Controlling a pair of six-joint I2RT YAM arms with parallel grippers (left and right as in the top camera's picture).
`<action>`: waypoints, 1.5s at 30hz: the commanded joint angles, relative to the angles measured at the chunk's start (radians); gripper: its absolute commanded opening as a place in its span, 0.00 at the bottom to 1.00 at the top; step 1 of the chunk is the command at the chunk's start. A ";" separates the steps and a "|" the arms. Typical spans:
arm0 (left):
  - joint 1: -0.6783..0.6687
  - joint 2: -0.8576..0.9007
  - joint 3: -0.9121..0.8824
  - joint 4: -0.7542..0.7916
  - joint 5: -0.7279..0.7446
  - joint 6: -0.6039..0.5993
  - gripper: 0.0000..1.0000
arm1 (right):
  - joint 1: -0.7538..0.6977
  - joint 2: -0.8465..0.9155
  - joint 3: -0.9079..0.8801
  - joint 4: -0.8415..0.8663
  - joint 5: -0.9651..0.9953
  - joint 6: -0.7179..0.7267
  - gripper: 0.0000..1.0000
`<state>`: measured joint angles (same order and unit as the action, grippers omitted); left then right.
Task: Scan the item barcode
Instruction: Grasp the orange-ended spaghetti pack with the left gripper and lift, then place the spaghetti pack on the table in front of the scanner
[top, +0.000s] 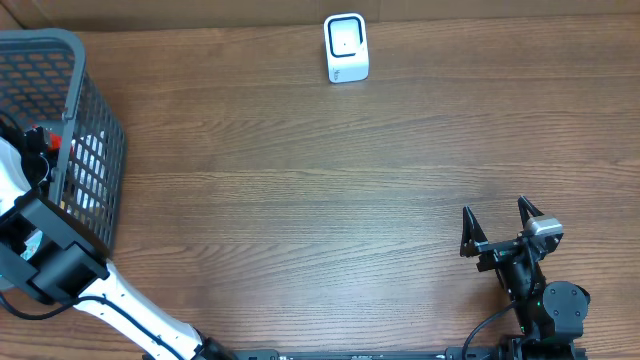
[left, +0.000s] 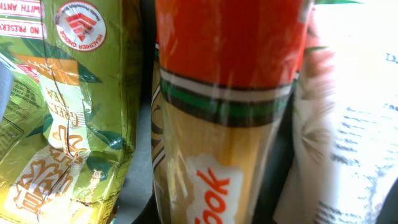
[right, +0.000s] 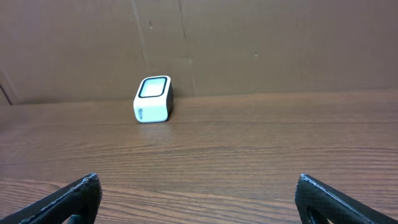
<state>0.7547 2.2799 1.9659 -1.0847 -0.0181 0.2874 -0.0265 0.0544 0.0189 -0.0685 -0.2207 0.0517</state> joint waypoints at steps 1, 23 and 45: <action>0.003 -0.009 0.042 -0.042 -0.018 -0.011 0.04 | -0.001 -0.008 -0.011 0.006 0.007 -0.002 1.00; -0.152 -0.522 0.524 -0.105 0.097 -0.270 0.04 | -0.001 -0.008 -0.011 0.006 0.007 -0.002 1.00; -0.838 -0.320 0.520 -0.485 0.290 -0.303 0.04 | -0.001 -0.008 -0.011 0.006 0.007 -0.002 1.00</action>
<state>-0.0250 1.8957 2.4619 -1.5566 0.1379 -0.0013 -0.0265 0.0544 0.0189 -0.0685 -0.2207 0.0517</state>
